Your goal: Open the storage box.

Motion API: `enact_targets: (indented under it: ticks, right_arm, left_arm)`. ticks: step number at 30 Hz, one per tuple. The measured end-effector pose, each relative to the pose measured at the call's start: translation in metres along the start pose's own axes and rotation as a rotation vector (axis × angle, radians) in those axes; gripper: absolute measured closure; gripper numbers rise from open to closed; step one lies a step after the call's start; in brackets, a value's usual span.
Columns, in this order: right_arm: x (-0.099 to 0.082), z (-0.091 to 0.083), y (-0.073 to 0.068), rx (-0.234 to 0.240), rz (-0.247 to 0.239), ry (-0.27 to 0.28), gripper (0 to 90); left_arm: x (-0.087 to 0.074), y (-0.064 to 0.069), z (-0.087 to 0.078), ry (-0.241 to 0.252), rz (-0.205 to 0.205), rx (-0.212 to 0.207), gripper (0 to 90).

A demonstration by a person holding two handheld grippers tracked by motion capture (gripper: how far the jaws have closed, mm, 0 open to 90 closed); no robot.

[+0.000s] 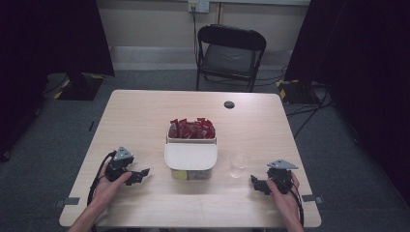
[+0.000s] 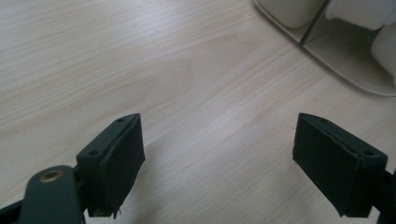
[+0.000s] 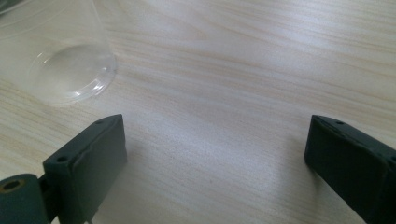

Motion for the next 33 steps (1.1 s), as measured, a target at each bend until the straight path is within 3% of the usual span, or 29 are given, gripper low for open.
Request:
enact_targets:
  ticks: [12, 23, 28, 33]
  right_arm:
    - [0.000, 0.000, 0.000, 0.000, 0.000, 0.000, 5.2]
    - [0.000, 0.000, 0.000, 0.002, 0.001, 0.000, 5.2]
    - [0.000, 0.000, 0.000, 0.002, 0.001, 0.001, 5.2]
    - [0.000, 0.000, 0.000, 0.002, 0.001, 0.000, 5.2]
  left_arm:
    - [0.007, 0.014, -0.001, 0.019, 0.007, -0.078, 16.7]
    - [0.018, 0.030, -0.004, 0.038, 0.056, -0.099, 16.5]
    - [0.024, 0.040, -0.006, 0.050, 0.059, -0.098, 16.3]
    - [0.029, 0.041, -0.008, 0.055, 0.066, -0.096, 16.4]
Point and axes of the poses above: each handheld gripper's, and its own axes: z roughly forward along the jaws, x roughly out of its top, y roughly to its right, the point moved 4 cm from there along z, roughly forward along the jaws, and after that the axes turned 11 degrees about -y, right-handed, at the moved point
